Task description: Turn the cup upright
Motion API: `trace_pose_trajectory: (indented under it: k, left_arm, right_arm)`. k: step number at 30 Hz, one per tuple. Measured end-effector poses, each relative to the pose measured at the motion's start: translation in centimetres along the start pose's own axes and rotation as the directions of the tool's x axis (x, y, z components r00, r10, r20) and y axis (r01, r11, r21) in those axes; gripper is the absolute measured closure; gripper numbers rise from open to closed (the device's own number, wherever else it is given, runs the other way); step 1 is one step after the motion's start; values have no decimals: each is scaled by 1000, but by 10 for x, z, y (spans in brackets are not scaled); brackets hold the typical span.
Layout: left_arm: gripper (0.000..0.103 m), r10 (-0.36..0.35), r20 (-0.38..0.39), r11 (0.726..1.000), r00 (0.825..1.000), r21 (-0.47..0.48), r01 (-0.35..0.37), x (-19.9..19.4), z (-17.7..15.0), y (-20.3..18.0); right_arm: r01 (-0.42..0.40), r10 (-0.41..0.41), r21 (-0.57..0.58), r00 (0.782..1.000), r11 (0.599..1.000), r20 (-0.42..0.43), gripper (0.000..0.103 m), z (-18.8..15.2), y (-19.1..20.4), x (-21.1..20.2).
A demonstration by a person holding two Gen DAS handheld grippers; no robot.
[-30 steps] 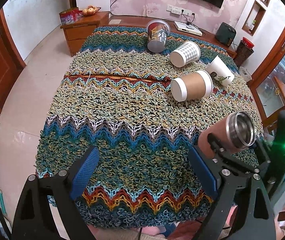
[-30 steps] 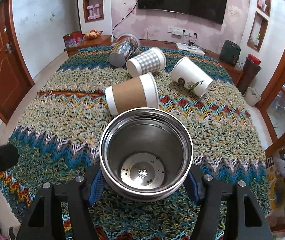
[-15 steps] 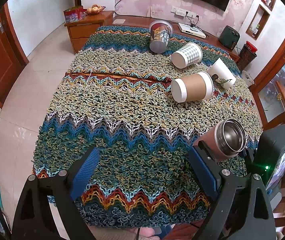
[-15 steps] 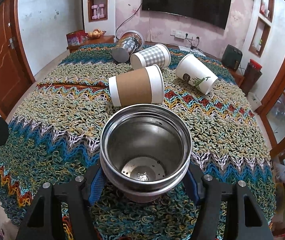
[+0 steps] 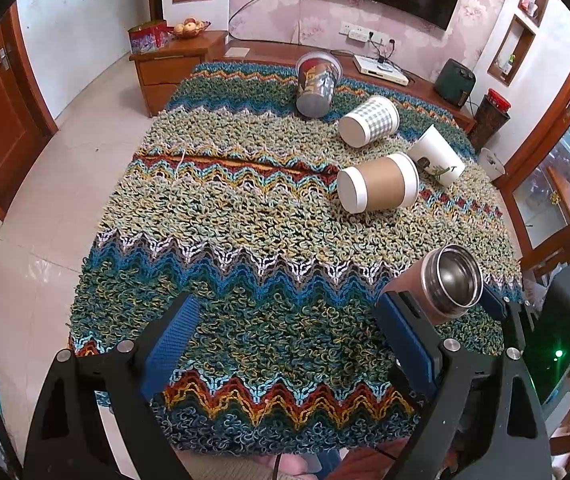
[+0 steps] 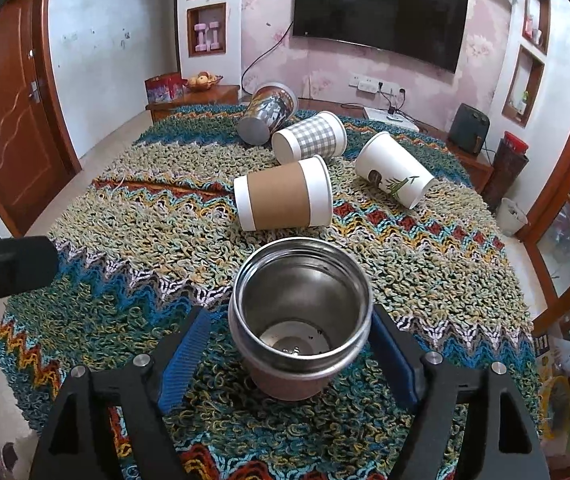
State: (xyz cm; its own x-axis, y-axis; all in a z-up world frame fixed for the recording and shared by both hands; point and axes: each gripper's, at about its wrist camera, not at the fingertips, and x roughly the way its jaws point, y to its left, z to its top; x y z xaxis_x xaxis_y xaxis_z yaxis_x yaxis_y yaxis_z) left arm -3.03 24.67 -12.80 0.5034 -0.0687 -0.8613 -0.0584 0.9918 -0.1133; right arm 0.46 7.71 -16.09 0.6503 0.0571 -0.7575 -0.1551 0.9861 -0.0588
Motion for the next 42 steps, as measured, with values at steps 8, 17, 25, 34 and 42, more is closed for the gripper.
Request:
trace_pose_trajectory:
  k: [8, 17, 25, 34, 42]
  left_arm:
    - [11, -8, 28, 1000, 1000, 17, 7, -20, 1, -6]
    - [11, -19, 72, 998, 997, 59, 15, -50, 8, -19]
    - [11, -18, 127, 997, 992, 78, 8, -74, 18, -24]
    - [11, -7, 150, 996, 989, 89, -7, -88, 25, -27]
    - [11, 9, 152, 997, 988, 75, -20, -91, 30, -26]
  right_arm:
    - [-30, 29, 55, 999, 998, 24, 23, 11, -12, -34]
    - [25, -27, 70, 999, 997, 21, 23, 34, -19, -79]
    - [46, -46, 120, 999, 992, -5, 23, 51, -35, -109]
    - [43, -41, 164, 999, 985, -18, 23, 59, -39, -130]
    - [50, -45, 201, 999, 978, -28, 23, 62, -46, -131]
